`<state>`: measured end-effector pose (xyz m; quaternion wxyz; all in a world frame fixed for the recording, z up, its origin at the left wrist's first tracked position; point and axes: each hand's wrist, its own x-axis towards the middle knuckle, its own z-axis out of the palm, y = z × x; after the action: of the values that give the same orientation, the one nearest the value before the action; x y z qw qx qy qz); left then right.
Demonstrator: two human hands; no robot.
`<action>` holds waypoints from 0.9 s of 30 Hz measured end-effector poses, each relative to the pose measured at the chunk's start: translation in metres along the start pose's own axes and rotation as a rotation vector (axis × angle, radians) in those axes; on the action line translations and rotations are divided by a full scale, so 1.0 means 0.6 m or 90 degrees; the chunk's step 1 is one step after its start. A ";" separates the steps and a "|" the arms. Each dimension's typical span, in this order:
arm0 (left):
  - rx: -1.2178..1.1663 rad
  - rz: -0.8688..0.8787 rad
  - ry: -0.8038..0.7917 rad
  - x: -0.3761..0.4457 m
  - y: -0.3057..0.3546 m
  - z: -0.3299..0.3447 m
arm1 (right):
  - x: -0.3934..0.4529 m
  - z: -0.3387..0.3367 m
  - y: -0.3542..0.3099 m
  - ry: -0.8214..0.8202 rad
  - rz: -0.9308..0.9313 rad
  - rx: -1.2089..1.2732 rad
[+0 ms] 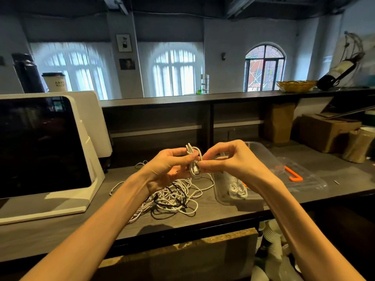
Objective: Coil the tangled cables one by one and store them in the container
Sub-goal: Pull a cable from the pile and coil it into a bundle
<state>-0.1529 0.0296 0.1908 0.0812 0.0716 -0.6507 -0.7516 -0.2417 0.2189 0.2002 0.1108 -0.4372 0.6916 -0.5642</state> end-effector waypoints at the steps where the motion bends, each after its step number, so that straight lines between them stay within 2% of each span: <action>1: -0.007 -0.004 0.008 0.000 0.000 0.000 | 0.000 0.003 -0.001 0.022 -0.022 -0.034; 6: -0.070 -0.023 0.023 -0.003 0.002 0.003 | 0.000 0.018 0.003 0.112 -0.198 -0.214; 10: -0.139 -0.046 0.027 -0.005 0.002 0.010 | -0.001 0.025 0.017 0.152 -0.265 -0.279; 13: -0.189 -0.088 0.024 -0.010 0.000 0.013 | -0.002 0.026 0.025 0.141 -0.240 -0.228; 19: -0.244 -0.143 0.025 -0.024 0.013 0.022 | 0.000 0.028 0.018 0.125 -0.162 0.000; 22: -0.255 -0.146 0.025 -0.026 0.017 0.021 | 0.005 0.029 0.020 0.119 -0.171 -0.054; 25: -0.227 -0.127 0.014 -0.018 0.009 -0.001 | 0.008 0.020 0.017 0.060 -0.127 -0.111; 27: -0.206 -0.110 0.023 -0.017 0.006 -0.005 | 0.007 0.023 0.010 0.023 -0.089 -0.093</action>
<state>-0.1421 0.0287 0.1939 0.0383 0.1269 -0.5113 -0.8491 -0.2383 0.2062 0.1917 0.0266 -0.4813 0.7003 -0.5265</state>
